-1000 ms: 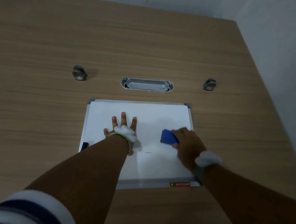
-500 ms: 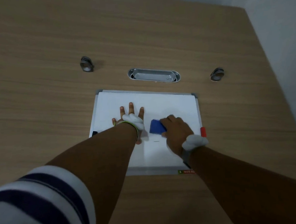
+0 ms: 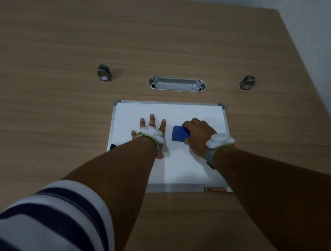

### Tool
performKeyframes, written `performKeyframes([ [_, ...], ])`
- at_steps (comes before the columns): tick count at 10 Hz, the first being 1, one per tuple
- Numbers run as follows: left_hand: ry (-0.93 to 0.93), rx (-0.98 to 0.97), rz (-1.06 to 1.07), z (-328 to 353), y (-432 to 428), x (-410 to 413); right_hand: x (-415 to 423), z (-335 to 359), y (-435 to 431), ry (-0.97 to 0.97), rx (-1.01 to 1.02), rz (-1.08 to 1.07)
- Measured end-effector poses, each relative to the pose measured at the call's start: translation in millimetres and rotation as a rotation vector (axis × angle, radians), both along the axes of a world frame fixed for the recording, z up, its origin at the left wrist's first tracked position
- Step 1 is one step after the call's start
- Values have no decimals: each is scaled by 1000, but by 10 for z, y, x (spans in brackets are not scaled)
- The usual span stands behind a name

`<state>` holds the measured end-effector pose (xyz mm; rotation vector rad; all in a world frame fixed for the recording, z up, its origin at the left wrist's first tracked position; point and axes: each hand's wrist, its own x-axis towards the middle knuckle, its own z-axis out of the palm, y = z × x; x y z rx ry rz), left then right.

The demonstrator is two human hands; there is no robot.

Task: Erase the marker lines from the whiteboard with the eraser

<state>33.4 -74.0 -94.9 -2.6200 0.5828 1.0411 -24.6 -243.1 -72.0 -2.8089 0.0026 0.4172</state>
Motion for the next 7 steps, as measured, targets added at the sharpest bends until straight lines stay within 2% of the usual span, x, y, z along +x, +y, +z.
performKeyframes([
  [2, -10, 34, -20, 42, -16, 6, -453, 2, 147, 94, 133, -2],
  [4, -3, -16, 10, 33, 35, -5, -903, 45, 275, 284, 224, -28],
  [5, -8, -76, 32, 52, 81, -58, -991, 74, 274, 299, 241, -19],
  [6, -56, -172, 46, 121, 148, -249, -998, 269, 261, 270, 279, -99],
  [7, -61, -377, 266, 348, 253, -301, -755, 599, 76, 82, 371, -353],
])
